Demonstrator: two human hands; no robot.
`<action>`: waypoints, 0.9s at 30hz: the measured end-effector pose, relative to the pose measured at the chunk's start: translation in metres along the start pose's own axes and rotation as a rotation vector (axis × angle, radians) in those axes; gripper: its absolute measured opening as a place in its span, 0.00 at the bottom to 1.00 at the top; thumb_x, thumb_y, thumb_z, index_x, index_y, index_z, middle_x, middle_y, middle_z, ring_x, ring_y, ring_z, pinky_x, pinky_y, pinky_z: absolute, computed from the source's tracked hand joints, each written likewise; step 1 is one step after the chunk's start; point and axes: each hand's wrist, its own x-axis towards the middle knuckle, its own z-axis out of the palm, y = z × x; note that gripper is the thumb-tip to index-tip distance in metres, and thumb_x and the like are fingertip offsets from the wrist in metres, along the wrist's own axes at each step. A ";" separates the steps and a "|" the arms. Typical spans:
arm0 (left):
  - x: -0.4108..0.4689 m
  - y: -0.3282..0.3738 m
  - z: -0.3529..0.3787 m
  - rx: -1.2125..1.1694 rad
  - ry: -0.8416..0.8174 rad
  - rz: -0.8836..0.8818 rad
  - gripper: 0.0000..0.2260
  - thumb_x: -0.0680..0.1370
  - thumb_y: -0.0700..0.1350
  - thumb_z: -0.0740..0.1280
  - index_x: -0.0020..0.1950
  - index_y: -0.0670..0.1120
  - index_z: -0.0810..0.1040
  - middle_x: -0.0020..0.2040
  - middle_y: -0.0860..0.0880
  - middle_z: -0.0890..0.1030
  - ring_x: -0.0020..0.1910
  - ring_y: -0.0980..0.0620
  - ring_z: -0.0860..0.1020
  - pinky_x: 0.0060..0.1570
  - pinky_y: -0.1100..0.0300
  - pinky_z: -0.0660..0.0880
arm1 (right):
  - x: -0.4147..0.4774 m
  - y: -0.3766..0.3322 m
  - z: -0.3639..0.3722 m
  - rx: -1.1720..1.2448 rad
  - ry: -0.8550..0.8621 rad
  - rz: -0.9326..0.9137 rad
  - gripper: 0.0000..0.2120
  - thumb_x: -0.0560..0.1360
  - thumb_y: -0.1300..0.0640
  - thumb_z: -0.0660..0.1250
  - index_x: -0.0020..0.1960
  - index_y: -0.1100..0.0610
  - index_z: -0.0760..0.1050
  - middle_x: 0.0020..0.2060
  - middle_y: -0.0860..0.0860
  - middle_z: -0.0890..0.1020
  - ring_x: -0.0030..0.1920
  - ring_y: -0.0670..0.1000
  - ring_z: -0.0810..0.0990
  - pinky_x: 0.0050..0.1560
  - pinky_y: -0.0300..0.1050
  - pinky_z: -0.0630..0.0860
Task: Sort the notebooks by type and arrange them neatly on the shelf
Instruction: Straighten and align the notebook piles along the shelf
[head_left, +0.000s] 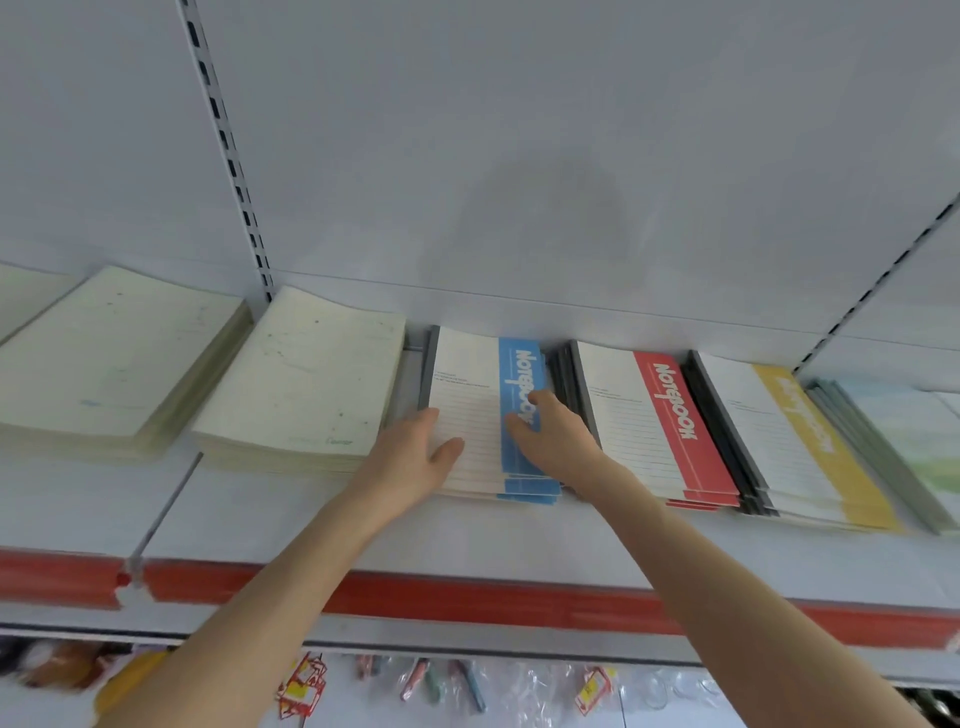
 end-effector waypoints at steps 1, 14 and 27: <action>-0.002 0.000 -0.001 -0.001 -0.049 0.007 0.25 0.77 0.51 0.65 0.70 0.41 0.64 0.68 0.44 0.70 0.66 0.48 0.69 0.56 0.65 0.63 | -0.001 0.002 -0.003 -0.017 -0.035 -0.018 0.28 0.78 0.48 0.60 0.73 0.59 0.56 0.68 0.55 0.68 0.64 0.55 0.71 0.53 0.41 0.67; -0.005 -0.008 0.010 0.184 -0.043 0.073 0.26 0.76 0.42 0.67 0.71 0.44 0.61 0.62 0.43 0.67 0.60 0.45 0.71 0.54 0.62 0.66 | -0.007 0.016 -0.011 -0.382 -0.201 -0.140 0.44 0.68 0.54 0.75 0.74 0.53 0.51 0.64 0.55 0.67 0.60 0.55 0.70 0.52 0.43 0.68; 0.000 -0.009 0.008 0.155 -0.043 0.095 0.26 0.75 0.38 0.67 0.71 0.43 0.62 0.62 0.42 0.71 0.60 0.46 0.72 0.51 0.66 0.65 | -0.013 0.014 -0.001 -0.289 -0.152 -0.085 0.41 0.70 0.58 0.73 0.74 0.54 0.52 0.66 0.55 0.64 0.62 0.56 0.70 0.54 0.46 0.72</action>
